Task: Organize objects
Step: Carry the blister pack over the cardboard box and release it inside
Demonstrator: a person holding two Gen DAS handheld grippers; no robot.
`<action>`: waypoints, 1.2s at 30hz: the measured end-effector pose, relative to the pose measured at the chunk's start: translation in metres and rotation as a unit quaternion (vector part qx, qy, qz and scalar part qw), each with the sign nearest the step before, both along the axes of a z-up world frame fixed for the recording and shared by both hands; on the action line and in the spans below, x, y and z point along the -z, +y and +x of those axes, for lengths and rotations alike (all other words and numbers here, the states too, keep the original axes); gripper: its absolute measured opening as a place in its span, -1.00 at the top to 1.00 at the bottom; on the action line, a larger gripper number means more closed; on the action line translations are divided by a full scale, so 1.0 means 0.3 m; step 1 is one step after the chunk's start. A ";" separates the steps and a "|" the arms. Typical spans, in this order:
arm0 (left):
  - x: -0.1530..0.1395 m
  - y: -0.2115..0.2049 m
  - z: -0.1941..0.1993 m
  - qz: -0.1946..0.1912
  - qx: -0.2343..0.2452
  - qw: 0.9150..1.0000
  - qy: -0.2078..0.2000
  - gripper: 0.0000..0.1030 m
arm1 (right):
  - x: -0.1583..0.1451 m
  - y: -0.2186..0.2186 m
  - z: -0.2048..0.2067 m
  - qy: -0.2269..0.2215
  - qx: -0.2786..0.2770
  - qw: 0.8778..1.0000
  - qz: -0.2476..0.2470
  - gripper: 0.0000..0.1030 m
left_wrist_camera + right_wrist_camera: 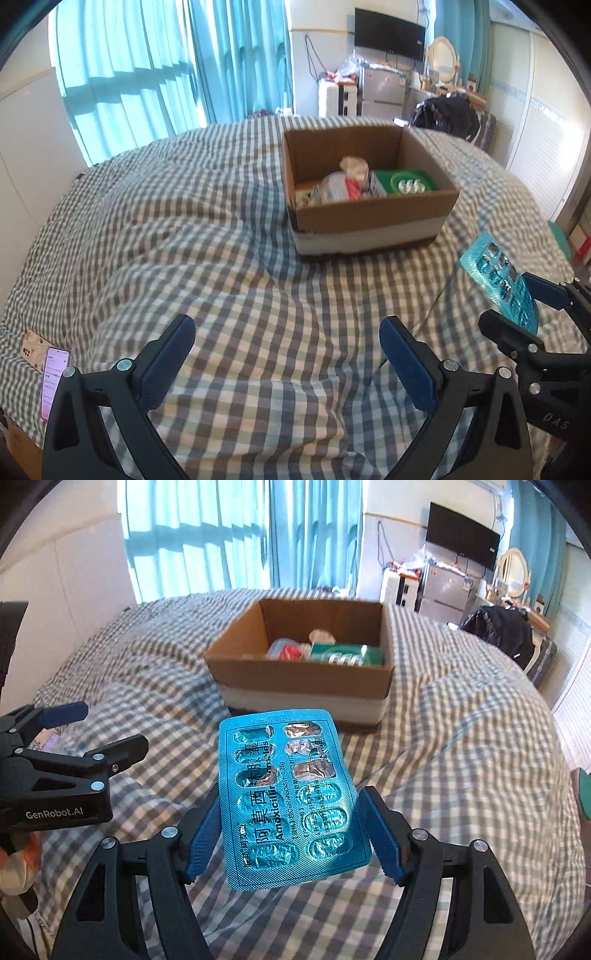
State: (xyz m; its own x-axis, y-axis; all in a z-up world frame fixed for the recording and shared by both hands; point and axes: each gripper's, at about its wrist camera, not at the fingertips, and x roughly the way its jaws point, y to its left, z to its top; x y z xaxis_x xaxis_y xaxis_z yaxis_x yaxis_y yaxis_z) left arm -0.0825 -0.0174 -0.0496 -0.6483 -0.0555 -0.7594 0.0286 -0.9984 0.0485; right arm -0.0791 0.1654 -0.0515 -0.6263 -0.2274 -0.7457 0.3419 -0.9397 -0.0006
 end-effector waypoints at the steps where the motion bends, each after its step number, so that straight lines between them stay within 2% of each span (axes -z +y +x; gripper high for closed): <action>1: -0.016 -0.002 0.000 0.002 0.000 1.000 0.004 -0.99 | -0.018 0.002 0.004 0.005 0.000 1.000 -0.001 -0.39; 12: -0.269 -0.031 -0.081 0.019 0.011 0.996 0.090 -0.99 | -0.300 0.004 -0.024 0.086 0.002 0.996 0.000 -0.39; 16: -0.320 -0.035 -0.154 0.023 0.017 0.994 0.107 -0.99 | -0.387 -0.019 -0.091 0.111 0.000 0.994 -0.002 -0.39; 20: -0.336 -0.041 -0.255 0.021 0.019 0.994 0.108 -0.99 | -0.435 -0.039 -0.167 0.124 -0.003 0.992 -0.008 -0.39; 23: -0.324 -0.059 -0.335 0.030 0.019 0.994 0.106 -0.99 | -0.439 -0.056 -0.254 0.125 -0.006 0.992 -0.010 -0.39; 28: -0.246 -0.069 -0.494 0.035 0.015 0.996 0.087 -0.99 | -0.402 -0.073 -0.419 0.108 -0.003 0.994 -0.017 -0.39; 32: -0.166 -0.069 -0.585 0.021 0.014 0.997 0.070 -0.99 | -0.324 -0.095 -0.551 0.087 0.000 0.996 -0.018 -0.39; 36: -0.073 -0.109 -0.662 0.009 -0.007 0.998 0.055 -0.99 | -0.213 -0.127 -0.683 0.052 0.001 0.998 -0.032 -0.39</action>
State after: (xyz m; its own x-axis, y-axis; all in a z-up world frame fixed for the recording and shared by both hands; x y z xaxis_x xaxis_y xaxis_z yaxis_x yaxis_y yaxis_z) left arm -0.2810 -0.0501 -0.0278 -0.7271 -0.0519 -0.6845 0.0473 -0.9986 0.0254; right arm -0.2840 0.1274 0.0123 -0.6997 -0.2715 -0.6608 0.3419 -0.9394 0.0239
